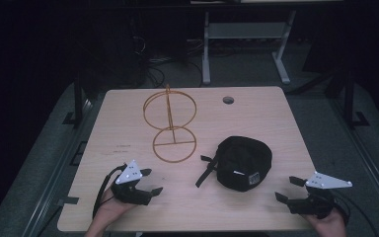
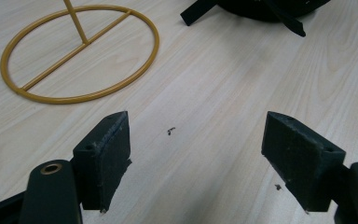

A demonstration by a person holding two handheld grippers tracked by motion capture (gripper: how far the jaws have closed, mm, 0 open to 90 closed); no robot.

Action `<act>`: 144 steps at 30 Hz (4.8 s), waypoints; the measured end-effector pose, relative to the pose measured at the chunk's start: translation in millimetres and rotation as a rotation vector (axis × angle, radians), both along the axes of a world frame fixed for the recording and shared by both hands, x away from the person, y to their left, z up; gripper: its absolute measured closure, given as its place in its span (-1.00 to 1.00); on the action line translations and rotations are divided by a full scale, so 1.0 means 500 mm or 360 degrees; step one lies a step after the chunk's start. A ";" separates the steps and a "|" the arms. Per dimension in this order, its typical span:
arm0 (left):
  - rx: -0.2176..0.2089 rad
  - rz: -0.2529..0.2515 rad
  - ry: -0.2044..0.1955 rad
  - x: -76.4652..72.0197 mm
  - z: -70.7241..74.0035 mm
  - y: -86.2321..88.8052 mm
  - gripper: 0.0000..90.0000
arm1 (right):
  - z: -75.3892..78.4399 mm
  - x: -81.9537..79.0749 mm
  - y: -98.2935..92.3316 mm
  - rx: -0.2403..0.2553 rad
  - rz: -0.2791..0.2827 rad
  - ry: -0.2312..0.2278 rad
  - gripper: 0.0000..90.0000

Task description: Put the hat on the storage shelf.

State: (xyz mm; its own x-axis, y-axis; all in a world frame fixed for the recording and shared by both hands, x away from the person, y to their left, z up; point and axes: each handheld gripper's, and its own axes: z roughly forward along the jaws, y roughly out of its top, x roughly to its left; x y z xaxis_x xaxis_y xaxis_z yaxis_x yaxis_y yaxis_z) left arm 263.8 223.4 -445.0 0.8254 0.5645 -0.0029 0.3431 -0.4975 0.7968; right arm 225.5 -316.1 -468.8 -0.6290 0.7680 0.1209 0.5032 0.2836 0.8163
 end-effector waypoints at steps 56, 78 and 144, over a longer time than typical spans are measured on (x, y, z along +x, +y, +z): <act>0.0026 -0.0349 0.0042 0.028 0.134 -0.174 -0.55 | 0.010 -0.007 0.016 0.0028 0.0048 -0.0016 -0.66; 0.0107 -0.0579 0.0072 0.043 0.161 -0.310 -0.53 | 0.011 -0.007 0.017 0.0041 0.0066 -0.0026 -0.66; 0.0244 -0.0921 0.0217 0.118 0.135 -0.475 0.77 | 0.013 -0.009 0.034 0.0074 0.0134 -0.0047 -0.68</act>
